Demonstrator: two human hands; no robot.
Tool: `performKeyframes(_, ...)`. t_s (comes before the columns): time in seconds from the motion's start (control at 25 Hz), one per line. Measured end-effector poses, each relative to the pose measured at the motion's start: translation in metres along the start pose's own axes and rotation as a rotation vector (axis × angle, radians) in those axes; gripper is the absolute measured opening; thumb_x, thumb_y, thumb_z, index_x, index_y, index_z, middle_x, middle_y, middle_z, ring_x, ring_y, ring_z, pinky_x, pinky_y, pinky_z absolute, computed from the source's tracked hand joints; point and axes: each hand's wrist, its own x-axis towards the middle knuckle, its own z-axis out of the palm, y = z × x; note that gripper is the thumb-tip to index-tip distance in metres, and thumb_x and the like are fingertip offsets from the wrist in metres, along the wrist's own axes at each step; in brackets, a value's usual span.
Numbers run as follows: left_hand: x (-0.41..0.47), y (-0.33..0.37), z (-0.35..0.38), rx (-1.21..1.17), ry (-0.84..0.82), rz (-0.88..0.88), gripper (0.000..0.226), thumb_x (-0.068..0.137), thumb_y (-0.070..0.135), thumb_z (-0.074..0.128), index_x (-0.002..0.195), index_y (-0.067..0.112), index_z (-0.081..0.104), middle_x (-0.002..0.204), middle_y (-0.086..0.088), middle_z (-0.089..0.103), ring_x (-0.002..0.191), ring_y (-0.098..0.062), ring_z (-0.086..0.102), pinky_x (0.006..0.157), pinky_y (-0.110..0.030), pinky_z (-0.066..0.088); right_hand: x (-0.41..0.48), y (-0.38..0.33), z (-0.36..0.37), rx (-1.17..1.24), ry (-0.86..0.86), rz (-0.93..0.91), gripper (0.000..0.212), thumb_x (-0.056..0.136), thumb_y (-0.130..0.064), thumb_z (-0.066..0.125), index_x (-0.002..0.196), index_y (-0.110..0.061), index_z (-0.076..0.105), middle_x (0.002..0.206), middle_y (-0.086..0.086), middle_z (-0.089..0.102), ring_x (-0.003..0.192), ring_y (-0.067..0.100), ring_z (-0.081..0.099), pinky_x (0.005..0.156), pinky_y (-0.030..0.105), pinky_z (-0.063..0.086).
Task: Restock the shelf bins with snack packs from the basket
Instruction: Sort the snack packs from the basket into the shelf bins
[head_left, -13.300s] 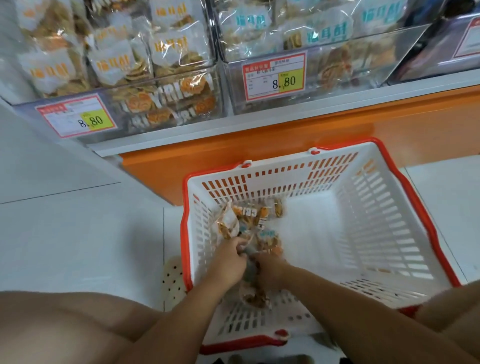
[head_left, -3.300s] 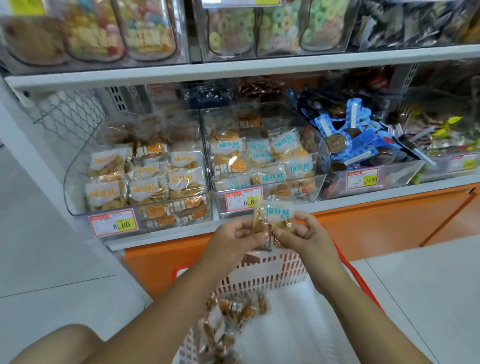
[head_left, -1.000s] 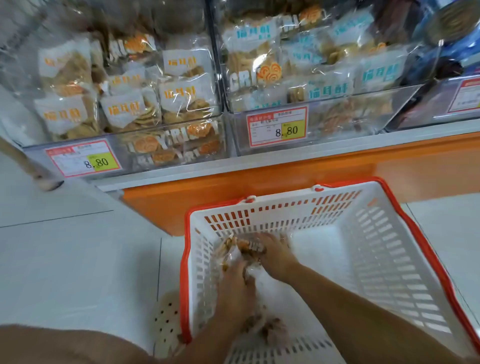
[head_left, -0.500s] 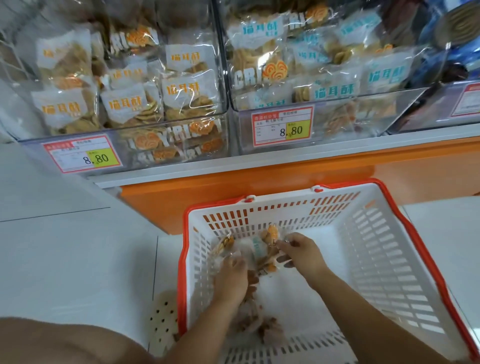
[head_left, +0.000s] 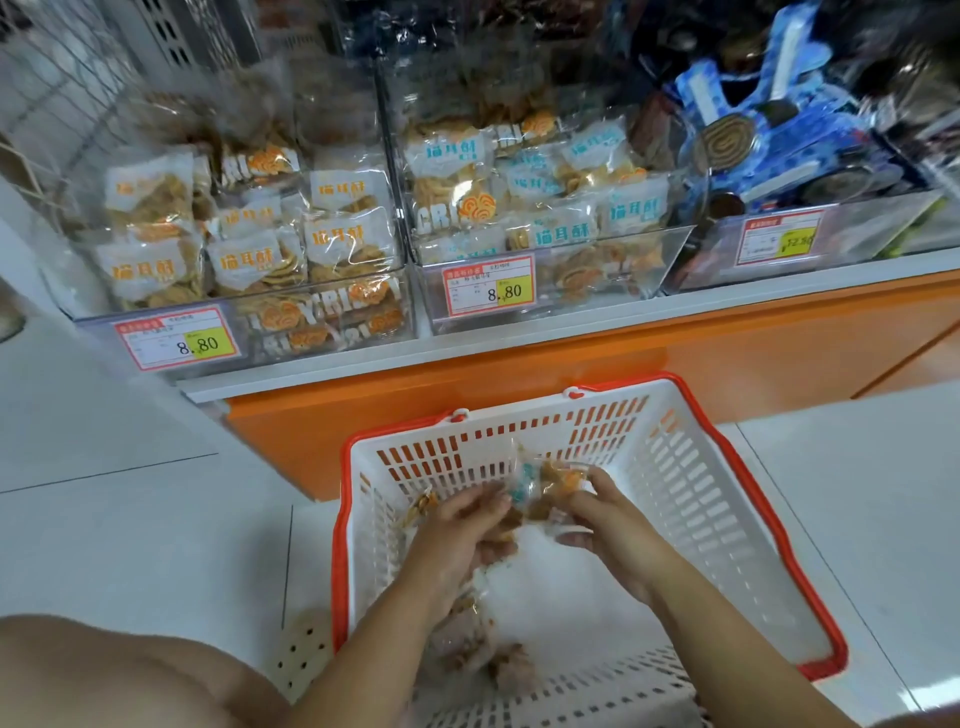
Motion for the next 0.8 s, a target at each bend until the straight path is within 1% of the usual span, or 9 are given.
performKeyframes(0.04, -0.002, 0.003, 0.001, -0.001, 0.004, 0.011, 0.037, 0.083, 0.016, 0.071, 0.118, 0.011, 0.066, 0.106, -0.014, 0.073, 0.095, -0.032, 0.071, 0.081, -0.043, 0.059, -0.003, 0.000, 0.000, -0.044, -0.008, -0.012, 0.037, 0.082, -0.027, 0.075, 0.116, -0.028, 0.061, 0.105, 0.000, 0.072, 0.097, 0.018, 0.068, 0.084, 0.034, 0.052)
performKeyframes(0.08, -0.004, 0.005, 0.002, -0.015, 0.016, 0.018, 0.034, 0.085, 0.015, 0.070, 0.118, 0.010, 0.066, 0.105, -0.014, 0.073, 0.095, -0.032, 0.071, 0.082, -0.044, 0.059, -0.006, -0.002, 0.000, -0.071, -0.006, -0.034, 0.033, 0.083, -0.025, 0.075, 0.114, -0.031, 0.064, 0.107, 0.000, 0.072, 0.099, 0.018, 0.067, 0.084, 0.033, 0.052)
performKeyframes(0.16, -0.007, 0.008, 0.005, -0.074, 0.031, 0.031, 0.031, 0.087, 0.016, 0.068, 0.117, 0.010, 0.064, 0.105, -0.014, 0.073, 0.096, -0.032, 0.071, 0.088, -0.049, 0.056, -0.010, -0.001, -0.001, -0.063, -0.014, -0.053, 0.022, 0.083, -0.018, 0.074, 0.104, -0.024, 0.071, 0.104, 0.001, 0.073, 0.095, 0.019, 0.067, 0.080, 0.031, 0.051)
performKeyframes(0.24, -0.012, 0.011, 0.010, -0.150, 0.060, 0.042, 0.025, 0.090, 0.014, 0.065, 0.115, 0.012, 0.063, 0.104, -0.013, 0.074, 0.095, -0.032, 0.072, 0.089, -0.051, 0.055, -0.014, 0.002, -0.001, -0.030, -0.069, -0.016, 0.014, 0.083, -0.007, 0.072, 0.094, -0.015, 0.069, 0.098, 0.006, 0.073, 0.087, 0.019, 0.067, 0.076, 0.029, 0.050)
performKeyframes(0.36, -0.015, 0.011, 0.014, -0.220, 0.114, 0.057, 0.023, 0.091, 0.014, 0.064, 0.114, 0.014, 0.064, 0.103, -0.010, 0.075, 0.092, -0.030, 0.073, 0.080, -0.046, 0.059, -0.018, 0.005, 0.000, 0.006, -0.136, 0.031, 0.017, 0.083, 0.003, 0.069, 0.088, -0.012, 0.063, 0.092, 0.010, 0.072, 0.078, 0.019, 0.066, 0.070, 0.028, 0.051)
performKeyframes(0.52, -0.017, 0.011, 0.020, -0.241, 0.149, 0.051, 0.014, 0.092, 0.016, 0.064, 0.105, 0.020, 0.065, 0.098, -0.005, 0.076, 0.091, -0.028, 0.073, 0.087, -0.049, 0.057, -0.020, 0.006, 0.000, 0.093, -0.146, 0.043, 0.020, 0.083, 0.009, 0.066, 0.083, -0.011, 0.060, 0.092, 0.014, 0.071, 0.073, 0.020, 0.067, 0.063, 0.026, 0.054)
performKeyframes(0.6, -0.018, 0.012, 0.021, -0.251, 0.158, 0.045, 0.012, 0.092, 0.016, 0.064, 0.104, 0.020, 0.065, 0.096, -0.004, 0.076, 0.090, -0.028, 0.073, 0.088, -0.049, 0.056, -0.020, 0.006, 0.000, 0.107, -0.145, 0.038, 0.019, 0.083, 0.008, 0.067, 0.084, -0.010, 0.061, 0.095, 0.017, 0.071, 0.075, 0.021, 0.068, 0.064, 0.027, 0.055)
performKeyframes(0.72, -0.018, 0.014, 0.020, -0.238, 0.133, 0.045, 0.018, 0.091, 0.019, 0.065, 0.109, 0.020, 0.065, 0.100, -0.005, 0.076, 0.094, -0.028, 0.073, 0.090, -0.049, 0.055, -0.019, 0.008, 0.002, 0.106, -0.135, 0.025, 0.018, 0.082, 0.008, 0.067, 0.088, -0.008, 0.060, 0.097, 0.019, 0.070, 0.079, 0.024, 0.068, 0.068, 0.029, 0.056)
performKeyframes(0.8, -0.018, 0.013, 0.018, -0.152, 0.082, 0.044, 0.024, 0.089, 0.025, 0.067, 0.113, 0.022, 0.064, 0.104, -0.004, 0.075, 0.098, -0.029, 0.071, 0.091, -0.052, 0.054, -0.019, 0.007, 0.004, 0.114, -0.113, 0.015, 0.018, 0.083, 0.009, 0.066, 0.089, -0.007, 0.060, 0.096, 0.018, 0.071, 0.078, 0.025, 0.069, 0.070, 0.030, 0.055)
